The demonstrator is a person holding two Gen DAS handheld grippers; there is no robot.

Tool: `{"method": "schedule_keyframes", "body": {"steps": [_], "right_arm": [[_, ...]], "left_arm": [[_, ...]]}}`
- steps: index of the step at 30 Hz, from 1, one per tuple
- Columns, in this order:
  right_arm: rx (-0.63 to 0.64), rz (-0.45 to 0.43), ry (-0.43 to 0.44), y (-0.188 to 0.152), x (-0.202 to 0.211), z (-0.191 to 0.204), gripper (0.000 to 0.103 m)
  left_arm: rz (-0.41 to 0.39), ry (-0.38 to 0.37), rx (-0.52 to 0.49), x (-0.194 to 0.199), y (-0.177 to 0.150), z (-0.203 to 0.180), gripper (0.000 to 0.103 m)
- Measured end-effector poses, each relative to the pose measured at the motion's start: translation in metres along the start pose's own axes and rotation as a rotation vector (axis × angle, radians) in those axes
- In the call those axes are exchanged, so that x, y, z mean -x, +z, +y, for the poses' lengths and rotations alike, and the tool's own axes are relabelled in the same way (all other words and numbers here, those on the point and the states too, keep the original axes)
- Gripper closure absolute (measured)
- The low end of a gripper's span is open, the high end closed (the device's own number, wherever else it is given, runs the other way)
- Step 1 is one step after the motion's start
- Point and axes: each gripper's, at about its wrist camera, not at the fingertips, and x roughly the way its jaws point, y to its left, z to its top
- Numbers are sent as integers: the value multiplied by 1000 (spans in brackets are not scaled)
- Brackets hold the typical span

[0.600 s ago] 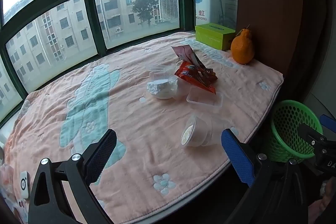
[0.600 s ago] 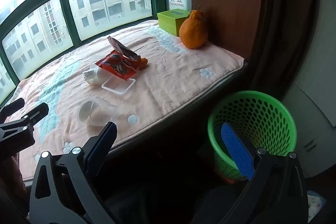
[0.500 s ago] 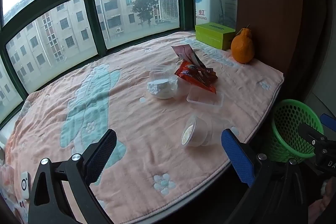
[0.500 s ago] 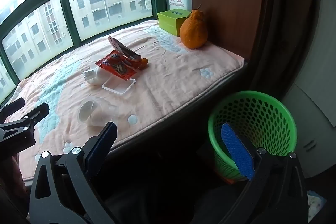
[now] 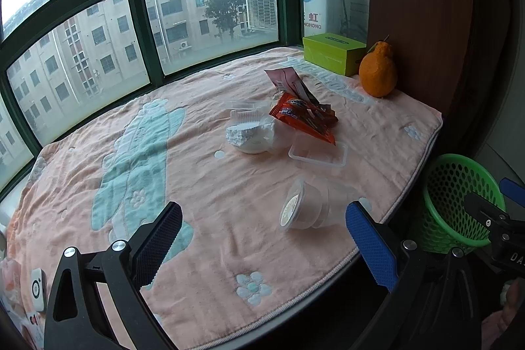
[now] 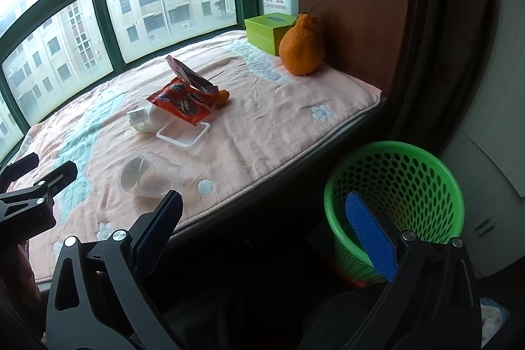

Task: Collect trash

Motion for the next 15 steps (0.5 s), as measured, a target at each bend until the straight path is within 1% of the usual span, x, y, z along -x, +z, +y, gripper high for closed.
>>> {"method": "schedule_keyframes", "body": {"steps": [15], "right_arm": [[-2,4,-2,0,-4,-3,5]], "left_arm": [[5,0,0,-2,-1,-1,6]]}}
